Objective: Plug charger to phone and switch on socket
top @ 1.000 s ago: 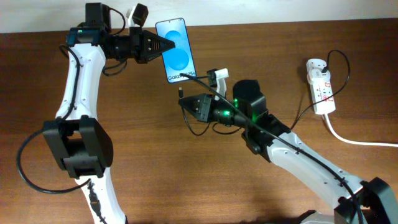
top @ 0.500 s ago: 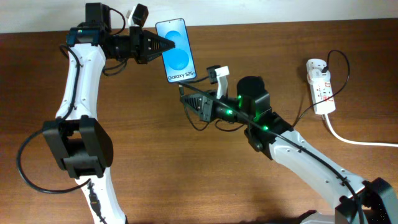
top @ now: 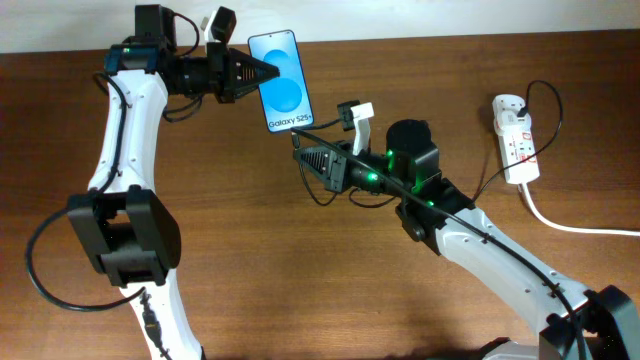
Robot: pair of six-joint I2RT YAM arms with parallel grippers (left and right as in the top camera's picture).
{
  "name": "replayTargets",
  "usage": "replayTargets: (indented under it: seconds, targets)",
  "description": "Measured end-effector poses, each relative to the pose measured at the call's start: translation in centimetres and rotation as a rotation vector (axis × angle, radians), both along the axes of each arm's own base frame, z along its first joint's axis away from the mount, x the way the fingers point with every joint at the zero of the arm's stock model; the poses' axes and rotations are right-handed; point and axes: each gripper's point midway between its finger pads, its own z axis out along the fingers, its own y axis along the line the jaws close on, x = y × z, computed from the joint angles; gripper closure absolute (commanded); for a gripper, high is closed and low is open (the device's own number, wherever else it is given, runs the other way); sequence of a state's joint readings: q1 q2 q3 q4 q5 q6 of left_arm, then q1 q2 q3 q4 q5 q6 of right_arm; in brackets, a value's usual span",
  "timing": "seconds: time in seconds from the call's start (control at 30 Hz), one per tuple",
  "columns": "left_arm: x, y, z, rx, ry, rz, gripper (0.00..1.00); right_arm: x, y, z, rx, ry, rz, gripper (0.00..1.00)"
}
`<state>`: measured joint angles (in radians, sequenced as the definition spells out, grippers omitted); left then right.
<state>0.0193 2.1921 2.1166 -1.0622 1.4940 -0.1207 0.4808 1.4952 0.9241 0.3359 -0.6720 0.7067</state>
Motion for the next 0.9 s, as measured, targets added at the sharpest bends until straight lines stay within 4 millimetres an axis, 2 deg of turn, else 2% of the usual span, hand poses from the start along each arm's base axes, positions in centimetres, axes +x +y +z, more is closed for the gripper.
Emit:
replayTargets:
  seconds: [0.3,0.53,0.67,0.9]
  targets:
    - [0.0,0.0,0.0,-0.002,0.003,-0.001,1.00,0.0,0.0,0.0,-0.001,0.002,0.000,0.96]
    - [-0.5,-1.5,-0.2,0.009,0.002,-0.027,1.00,-0.1,-0.1,-0.3,-0.005,0.014,0.005,0.96]
    - [-0.6,-1.8,-0.1,0.010,-0.005,-0.036,1.00,0.0,-1.1,-0.2,0.008,0.028,0.031,0.96]
    - [-0.6,-2.1,-0.2,0.011,-0.004,-0.040,1.00,0.1,-1.6,0.0,0.018,0.028,0.045,0.96]
